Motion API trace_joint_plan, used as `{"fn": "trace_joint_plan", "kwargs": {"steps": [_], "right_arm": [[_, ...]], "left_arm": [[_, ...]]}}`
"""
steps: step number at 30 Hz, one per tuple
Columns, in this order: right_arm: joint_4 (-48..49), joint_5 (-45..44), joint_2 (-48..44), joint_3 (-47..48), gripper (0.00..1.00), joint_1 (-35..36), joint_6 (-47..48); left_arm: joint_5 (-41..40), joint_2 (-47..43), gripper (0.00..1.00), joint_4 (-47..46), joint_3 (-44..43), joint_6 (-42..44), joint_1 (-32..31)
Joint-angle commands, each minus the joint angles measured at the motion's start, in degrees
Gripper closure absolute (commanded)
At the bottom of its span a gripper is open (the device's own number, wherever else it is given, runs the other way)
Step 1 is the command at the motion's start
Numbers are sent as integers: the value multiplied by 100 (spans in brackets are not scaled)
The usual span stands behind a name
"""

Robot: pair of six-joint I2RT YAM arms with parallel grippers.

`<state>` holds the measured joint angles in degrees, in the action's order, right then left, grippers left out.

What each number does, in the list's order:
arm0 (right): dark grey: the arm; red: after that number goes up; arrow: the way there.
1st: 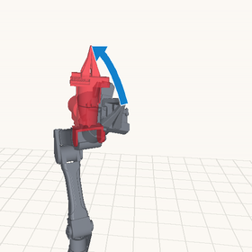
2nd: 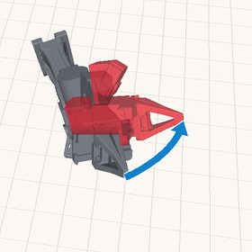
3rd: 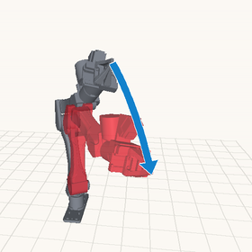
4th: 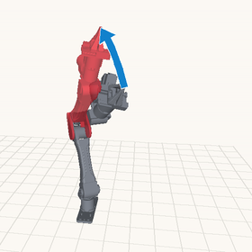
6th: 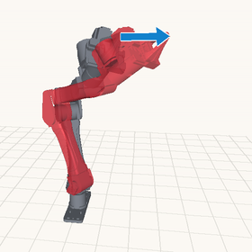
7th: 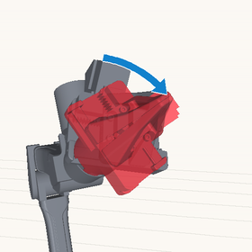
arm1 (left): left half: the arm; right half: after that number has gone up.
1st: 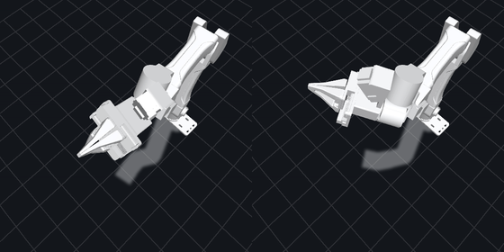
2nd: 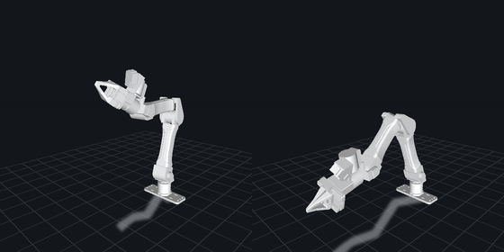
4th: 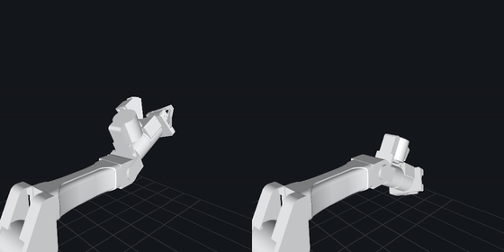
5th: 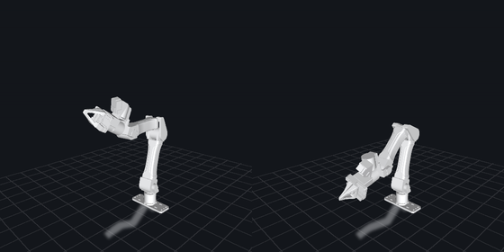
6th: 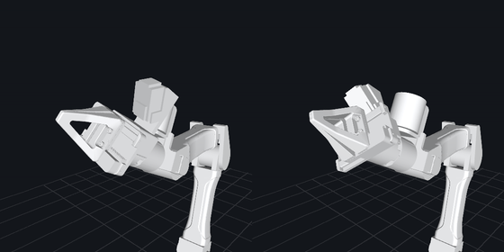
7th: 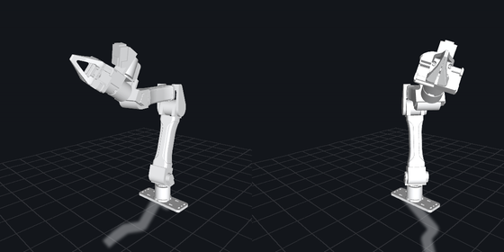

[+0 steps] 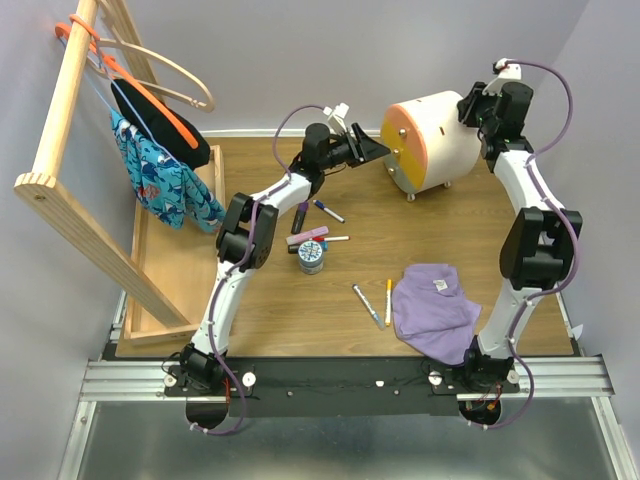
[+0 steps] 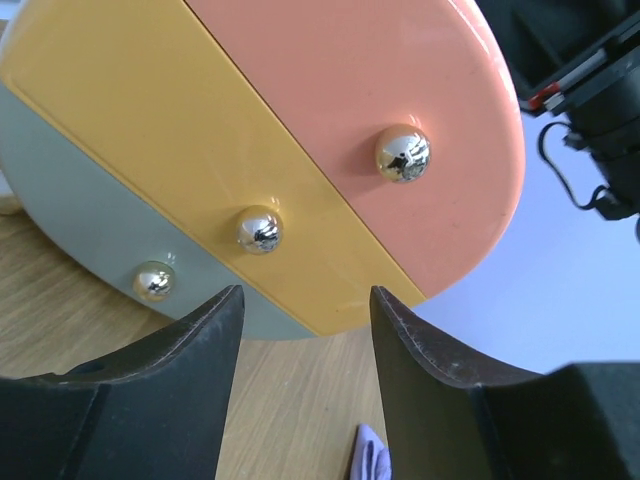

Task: Sort the stationery into containers
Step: Open the drawer in the storage box.

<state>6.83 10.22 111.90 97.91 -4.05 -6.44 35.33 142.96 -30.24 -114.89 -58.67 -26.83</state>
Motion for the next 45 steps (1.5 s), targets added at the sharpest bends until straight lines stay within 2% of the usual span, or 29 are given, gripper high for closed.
{"fn": "trace_joint_plan", "kwargs": {"steps": [1, 19, 25, 39, 45], "right_arm": [[-191, 288, 139, 141, 63, 238, 125], [-252, 42, -98, -413, 65, 388, 336], [-226, 33, -72, -457, 65, 388, 345], [-226, -29, 16, -448, 67, 397, 398], [-217, -108, 69, -422, 68, 537, 468]], "left_arm": [[-246, 303, 40, 79, -279, -249, -77], [-931, 857, 44, 211, -1062, -241, -411], [-1142, 936, 48, 211, -1184, -109, -420], [-1160, 953, 54, 212, -1264, -83, -332], [-1081, 962, 64, 124, -1264, -48, -305]]}}
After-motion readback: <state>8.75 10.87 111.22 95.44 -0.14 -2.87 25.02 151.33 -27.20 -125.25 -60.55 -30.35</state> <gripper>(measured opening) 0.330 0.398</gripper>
